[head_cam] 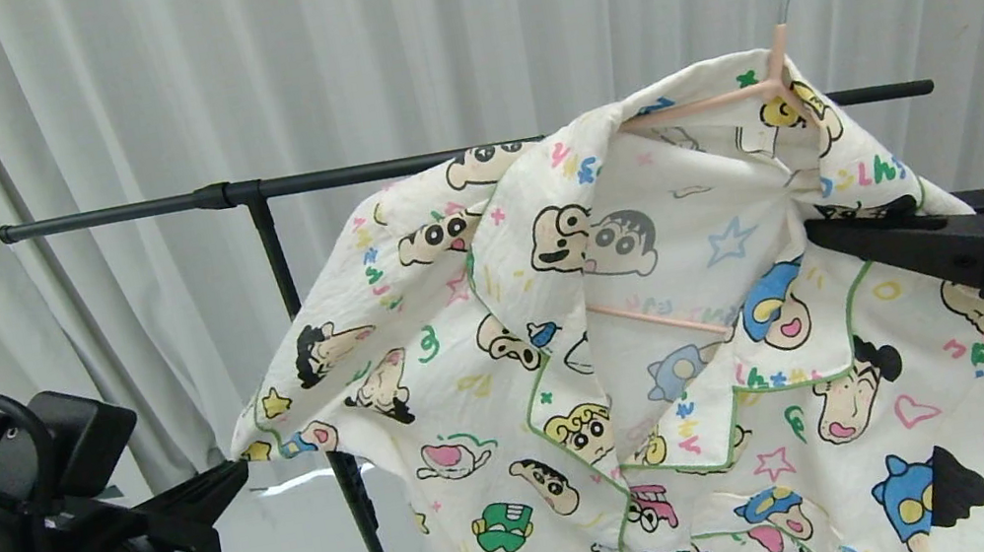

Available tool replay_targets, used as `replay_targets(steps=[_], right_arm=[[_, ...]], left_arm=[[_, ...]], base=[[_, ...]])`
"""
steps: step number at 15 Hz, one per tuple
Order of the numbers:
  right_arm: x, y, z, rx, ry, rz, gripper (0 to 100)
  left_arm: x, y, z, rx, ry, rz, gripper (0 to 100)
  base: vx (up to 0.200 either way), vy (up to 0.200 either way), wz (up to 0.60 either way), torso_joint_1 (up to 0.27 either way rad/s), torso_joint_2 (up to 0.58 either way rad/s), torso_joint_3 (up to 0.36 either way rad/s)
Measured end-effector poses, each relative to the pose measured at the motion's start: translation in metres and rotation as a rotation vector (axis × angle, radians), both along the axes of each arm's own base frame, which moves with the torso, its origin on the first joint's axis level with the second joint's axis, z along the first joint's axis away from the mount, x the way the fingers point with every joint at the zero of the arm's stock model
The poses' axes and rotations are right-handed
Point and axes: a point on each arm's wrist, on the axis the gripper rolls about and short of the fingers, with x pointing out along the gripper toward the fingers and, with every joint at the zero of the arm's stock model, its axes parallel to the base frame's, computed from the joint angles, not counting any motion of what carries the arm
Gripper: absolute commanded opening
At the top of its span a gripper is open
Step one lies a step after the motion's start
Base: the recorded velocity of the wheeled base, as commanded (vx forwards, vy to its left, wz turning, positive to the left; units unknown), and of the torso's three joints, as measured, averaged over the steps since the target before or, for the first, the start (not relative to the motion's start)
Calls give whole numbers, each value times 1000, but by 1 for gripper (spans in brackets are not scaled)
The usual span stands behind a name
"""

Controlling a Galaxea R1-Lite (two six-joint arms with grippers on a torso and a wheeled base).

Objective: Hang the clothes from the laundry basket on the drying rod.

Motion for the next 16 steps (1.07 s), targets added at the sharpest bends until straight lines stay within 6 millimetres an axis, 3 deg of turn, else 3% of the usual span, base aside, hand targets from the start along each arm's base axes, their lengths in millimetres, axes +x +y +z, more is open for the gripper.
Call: replay_targets(steps=[2,3,8,14,16], right_arm=[[2,1,0,-3,3,-10,0],[2,1,-1,-4,4,-11,0],[7,-1,-1,-9,8,-37,0],[14,-3,-2,-57,-43,-59,0],[13,-2,-7,-128,-108,8,0]], left_arm=[[-1,-4,4,-3,-18,-25,0],[0,-4,7,-6,-28,-28,100],[-4,-4,9,-13,-44,-40,100],[-35,3,-18,56,-15,-204,100],[-34,1,-9,29,-50,-268,100]], base=[[0,0,0,0,0,0],[0,0,0,0,0,0],[0,0,0,0,0,0],[0,0,0,0,0,0],[0,0,0,0,0,0]])
